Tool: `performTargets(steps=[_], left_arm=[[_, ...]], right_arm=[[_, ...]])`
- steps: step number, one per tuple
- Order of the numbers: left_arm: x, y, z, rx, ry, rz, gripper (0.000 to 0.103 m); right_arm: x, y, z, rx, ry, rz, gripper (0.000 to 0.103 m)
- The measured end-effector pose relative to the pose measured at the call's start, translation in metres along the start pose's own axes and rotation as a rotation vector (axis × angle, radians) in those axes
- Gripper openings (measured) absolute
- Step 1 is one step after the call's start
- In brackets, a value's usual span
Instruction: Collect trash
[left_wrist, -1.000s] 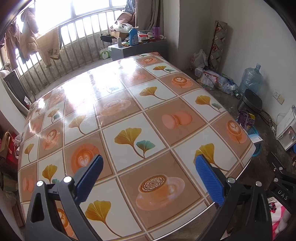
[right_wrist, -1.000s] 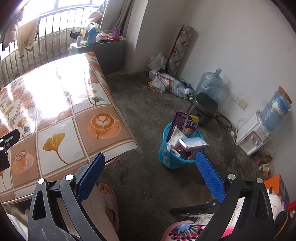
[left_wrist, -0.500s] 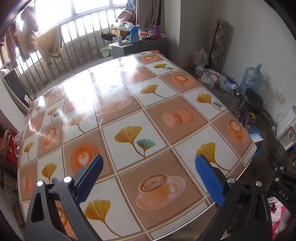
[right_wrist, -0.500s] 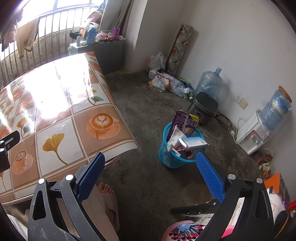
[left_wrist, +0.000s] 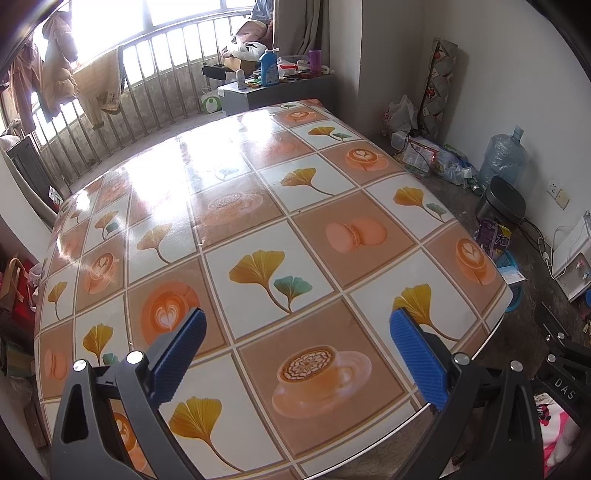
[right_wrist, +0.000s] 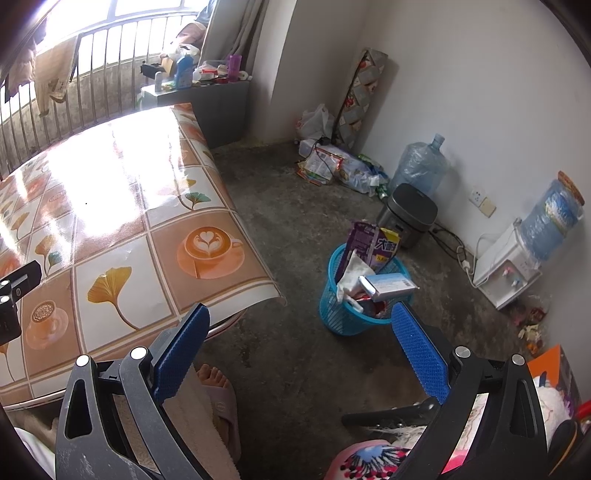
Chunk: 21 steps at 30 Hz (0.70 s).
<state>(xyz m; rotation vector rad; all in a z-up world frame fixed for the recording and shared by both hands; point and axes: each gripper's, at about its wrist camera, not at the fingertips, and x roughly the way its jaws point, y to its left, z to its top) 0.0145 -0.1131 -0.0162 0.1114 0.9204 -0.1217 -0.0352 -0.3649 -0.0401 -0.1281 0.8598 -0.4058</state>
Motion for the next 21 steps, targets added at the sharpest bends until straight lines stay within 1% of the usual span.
performTargets(steps=[21], left_arm=[[-0.0014,0.0017,0.0016,-0.005,0.001,-0.001,0.098]], right_arm=[[0.0012,0.0007,0.0019,-0.002,-0.002,0.002,0.095]])
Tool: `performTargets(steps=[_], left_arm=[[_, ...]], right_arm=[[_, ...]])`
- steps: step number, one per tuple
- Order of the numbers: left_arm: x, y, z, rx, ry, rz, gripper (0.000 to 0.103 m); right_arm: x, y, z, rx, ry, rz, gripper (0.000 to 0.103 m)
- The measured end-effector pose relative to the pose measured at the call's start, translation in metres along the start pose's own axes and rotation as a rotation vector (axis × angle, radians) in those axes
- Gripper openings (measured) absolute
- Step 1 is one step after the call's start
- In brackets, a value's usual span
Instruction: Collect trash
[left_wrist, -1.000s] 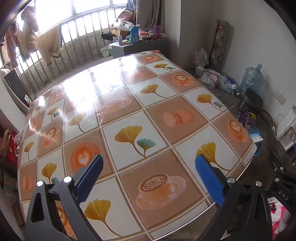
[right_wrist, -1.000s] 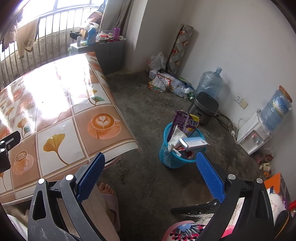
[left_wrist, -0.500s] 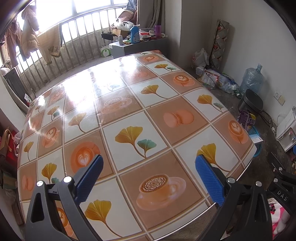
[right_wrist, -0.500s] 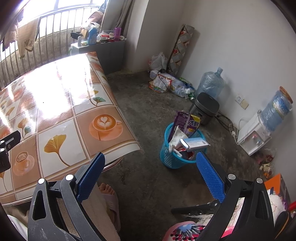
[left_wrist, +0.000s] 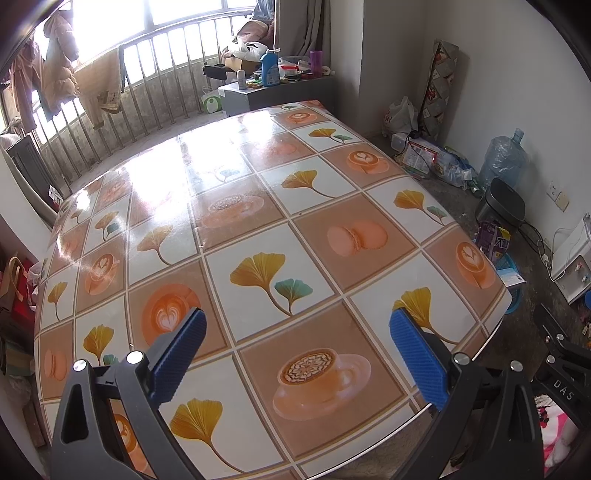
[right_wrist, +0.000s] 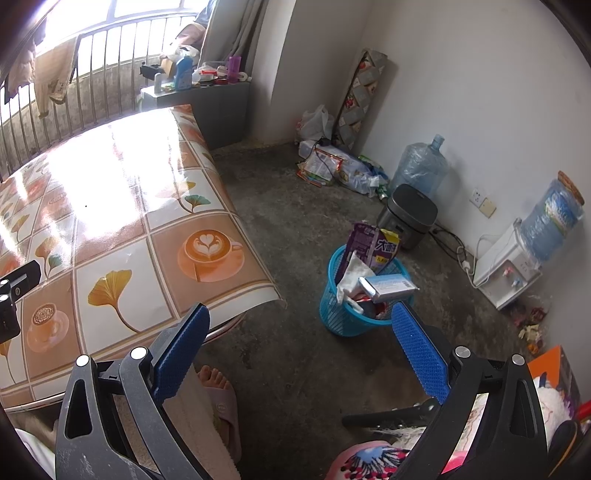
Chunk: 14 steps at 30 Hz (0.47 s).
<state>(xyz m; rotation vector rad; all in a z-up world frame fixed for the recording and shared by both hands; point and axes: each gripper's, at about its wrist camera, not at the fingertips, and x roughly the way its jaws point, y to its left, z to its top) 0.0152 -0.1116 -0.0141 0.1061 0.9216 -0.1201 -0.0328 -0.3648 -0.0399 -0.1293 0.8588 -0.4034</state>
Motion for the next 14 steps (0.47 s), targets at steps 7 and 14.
performTargets(steps=[7,14], left_arm=[[-0.0001,0.0003,0.0002,-0.002,0.001,-0.002,0.098],[0.0004,0.0005,-0.0011,-0.012,0.013,-0.012,0.098]], right_arm=[[-0.0001,-0.0001,-0.0002,0.001,0.0,0.0,0.095],[-0.0002,0.0,-0.0004,0.001,0.0,0.0,0.095]])
